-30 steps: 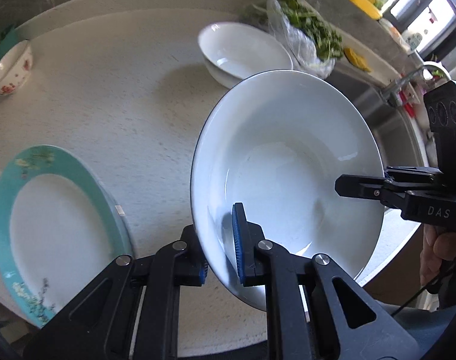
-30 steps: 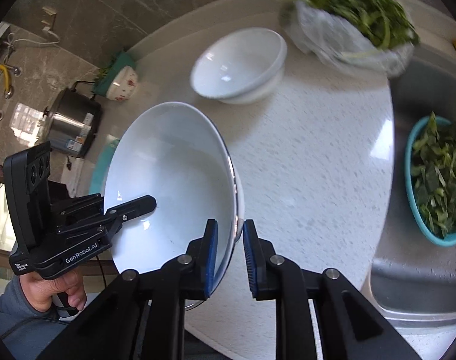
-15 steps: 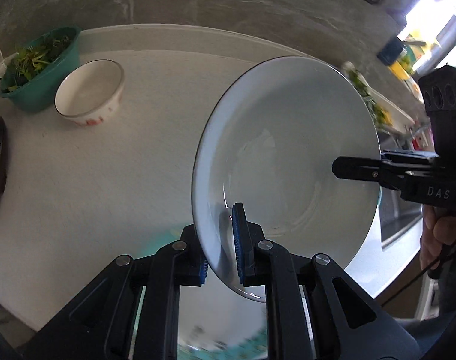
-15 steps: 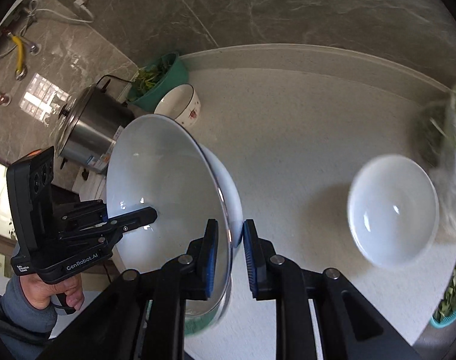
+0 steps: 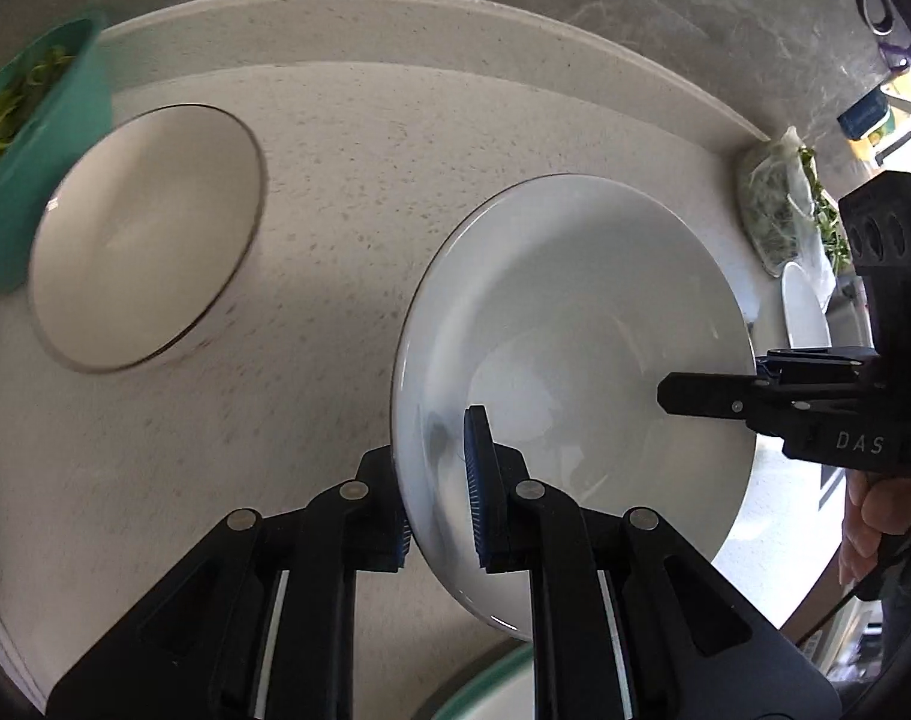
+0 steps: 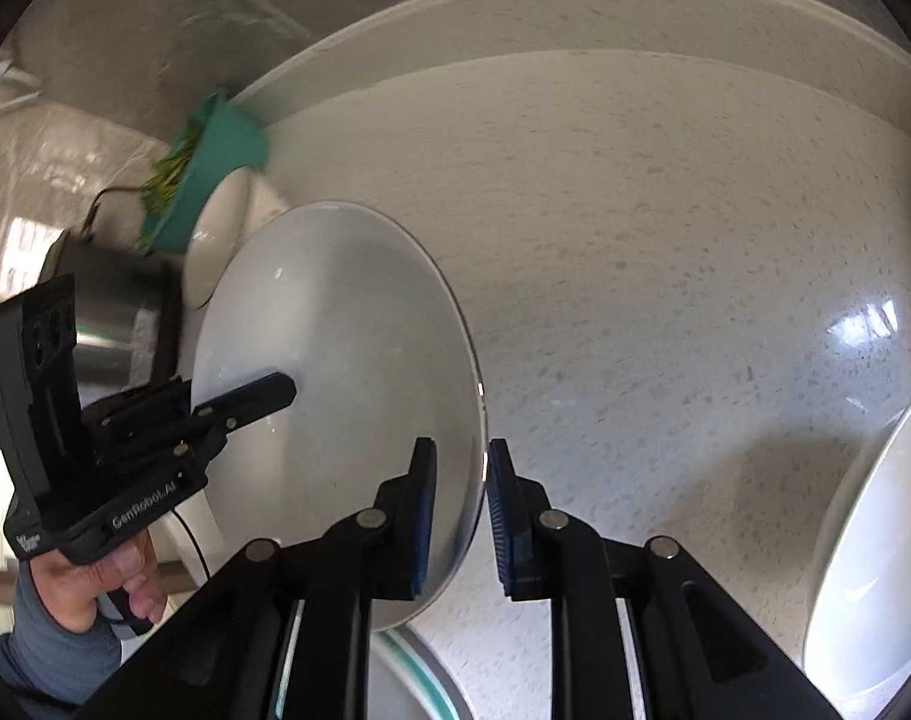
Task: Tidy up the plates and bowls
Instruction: 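Carry the white deep plate beside the floral bowl, lower it, open gripper, then close the right gripper on the rim of the plain white bowl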
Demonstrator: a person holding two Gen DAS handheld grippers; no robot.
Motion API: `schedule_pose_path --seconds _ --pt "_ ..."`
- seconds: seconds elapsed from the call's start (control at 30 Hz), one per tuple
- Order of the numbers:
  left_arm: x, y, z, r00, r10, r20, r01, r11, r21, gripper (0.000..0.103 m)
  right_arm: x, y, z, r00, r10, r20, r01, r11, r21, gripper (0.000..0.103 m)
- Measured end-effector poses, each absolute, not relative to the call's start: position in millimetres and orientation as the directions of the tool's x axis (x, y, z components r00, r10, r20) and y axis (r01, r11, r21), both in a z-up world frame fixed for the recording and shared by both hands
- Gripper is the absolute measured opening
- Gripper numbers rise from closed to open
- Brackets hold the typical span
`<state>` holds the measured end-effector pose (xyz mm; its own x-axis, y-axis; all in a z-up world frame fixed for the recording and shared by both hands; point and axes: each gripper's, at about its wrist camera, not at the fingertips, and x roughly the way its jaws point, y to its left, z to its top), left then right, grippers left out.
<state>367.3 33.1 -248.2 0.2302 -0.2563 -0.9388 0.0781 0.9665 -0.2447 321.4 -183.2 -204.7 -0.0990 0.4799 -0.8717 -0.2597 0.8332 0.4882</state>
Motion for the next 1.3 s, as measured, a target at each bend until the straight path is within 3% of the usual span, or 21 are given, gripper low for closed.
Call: schedule_pose_path --seconds 0.43,0.57,0.6,0.63,0.67,0.73,0.8,0.93,0.97,1.1,1.3 --pt "381 41 -270 0.218 -0.253 -0.943 0.118 0.966 -0.232 0.012 336 -195 -224 -0.087 0.481 -0.873 -0.188 0.852 0.488 0.020" --pt "377 39 -270 0.220 -0.248 -0.943 0.111 0.967 -0.229 0.018 335 -198 -222 -0.076 0.499 -0.863 -0.172 0.846 0.504 0.021" --pt "375 34 -269 0.221 -0.250 -0.943 0.109 0.967 -0.230 0.020 334 -201 -222 -0.074 0.504 -0.861 -0.167 0.845 0.509 0.022" --pt "372 31 -266 0.226 -0.247 -0.942 0.106 0.968 -0.228 0.032 333 -202 -221 -0.072 0.507 -0.859 -0.162 0.844 0.512 0.025" --pt "368 29 -260 0.235 -0.239 -0.942 0.104 0.970 -0.220 0.055 332 -203 -219 -0.065 0.508 -0.859 -0.161 0.844 0.511 0.034" --pt "353 29 -239 0.285 -0.212 -0.935 0.101 0.976 -0.191 0.080 325 -210 -205 -0.034 0.508 -0.861 -0.169 0.846 0.506 0.043" --pt "340 33 -211 0.337 -0.196 -0.921 0.084 0.981 -0.177 0.080 315 -225 -181 0.023 0.508 -0.861 -0.181 0.849 0.496 0.045" --pt "330 7 -153 0.422 -0.314 -0.850 0.120 0.949 -0.291 0.093 291 -293 -126 0.181 0.562 -0.807 -0.135 0.827 0.546 0.078" --pt "331 -7 -144 0.423 -0.343 -0.839 0.155 0.939 -0.306 0.093 284 -322 -117 0.232 0.562 -0.794 -0.092 0.825 0.557 0.081" --pt "345 -88 -131 0.369 -0.415 -0.832 0.290 0.902 -0.321 0.093 276 -407 -128 0.277 0.547 -0.790 0.054 0.812 0.581 0.081" --pt "385 -190 -178 0.241 -0.305 -0.921 0.354 0.911 -0.209 0.093 286 -471 -178 0.225 0.567 -0.792 0.181 0.774 0.606 0.081"
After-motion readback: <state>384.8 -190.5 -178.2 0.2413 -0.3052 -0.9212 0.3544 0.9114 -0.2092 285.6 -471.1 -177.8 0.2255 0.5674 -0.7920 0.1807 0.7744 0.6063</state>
